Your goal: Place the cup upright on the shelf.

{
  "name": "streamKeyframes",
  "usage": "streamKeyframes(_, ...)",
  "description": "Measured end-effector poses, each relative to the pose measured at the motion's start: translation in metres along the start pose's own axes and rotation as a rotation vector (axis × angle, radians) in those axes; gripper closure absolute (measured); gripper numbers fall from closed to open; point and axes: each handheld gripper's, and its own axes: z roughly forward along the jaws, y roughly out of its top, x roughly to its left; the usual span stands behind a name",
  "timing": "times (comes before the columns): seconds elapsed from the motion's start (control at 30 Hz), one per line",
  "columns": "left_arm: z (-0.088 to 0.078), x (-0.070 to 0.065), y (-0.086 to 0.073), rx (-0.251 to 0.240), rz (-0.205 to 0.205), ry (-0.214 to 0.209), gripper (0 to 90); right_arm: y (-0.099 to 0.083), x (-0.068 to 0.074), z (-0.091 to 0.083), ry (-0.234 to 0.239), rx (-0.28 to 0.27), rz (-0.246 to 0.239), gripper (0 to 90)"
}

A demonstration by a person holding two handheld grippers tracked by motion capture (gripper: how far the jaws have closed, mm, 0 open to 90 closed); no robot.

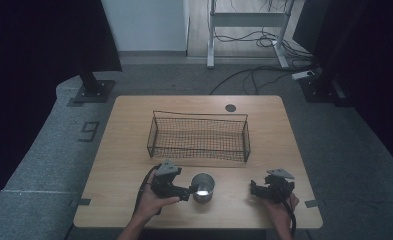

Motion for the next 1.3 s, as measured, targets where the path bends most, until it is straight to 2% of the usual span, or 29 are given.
streamKeyframes(0.1,0.008,-0.007,0.0,0.02,0.019,-0.013,5.0,0.0,0.0,0.0,0.0,0.0,-0.001,0.0)
streamKeyframes(0.4,0.019,-0.016,-0.001,0.042,0.039,-0.001,2.9,0.0,0.0,0.0,0.0,0.0,-0.002,0.0)
streamKeyframes(0.6,0.025,-0.022,-0.002,0.052,0.052,-0.011,1.9,0.0,0.0,0.0,0.0,0.0,-0.002,0.0)
streamKeyframes(0.87,0.04,-0.029,-0.004,0.08,0.08,0.019,1.4,0.0,0.0,0.0,0.0,0.0,-0.002,0.0)
streamKeyframes(0.97,0.043,-0.03,-0.004,0.085,0.08,0.017,1.6,0.0,0.0,0.0,0.0,0.0,-0.002,0.0)
streamKeyframes(1.03,0.045,-0.031,-0.005,0.086,0.085,0.013,2.3,0.0,0.0,0.0,0.0,0.0,-0.002,0.0)
streamKeyframes(1.17,0.05,-0.032,-0.006,0.08,0.098,0.035,4.7,0.0,0.0,0.0,0.0,0.0,-0.002,0.0)
streamKeyframes(1.27,0.051,-0.033,-0.008,0.072,0.105,0.051,8.6,0.0,0.0,0.0,0.0,0.0,-0.002,0.0)
streamKeyframes(1.3,0.051,-0.032,-0.009,0.068,0.112,0.063,13.3,0.0,0.0,0.0,0.0,-0.001,-0.003,0.0)
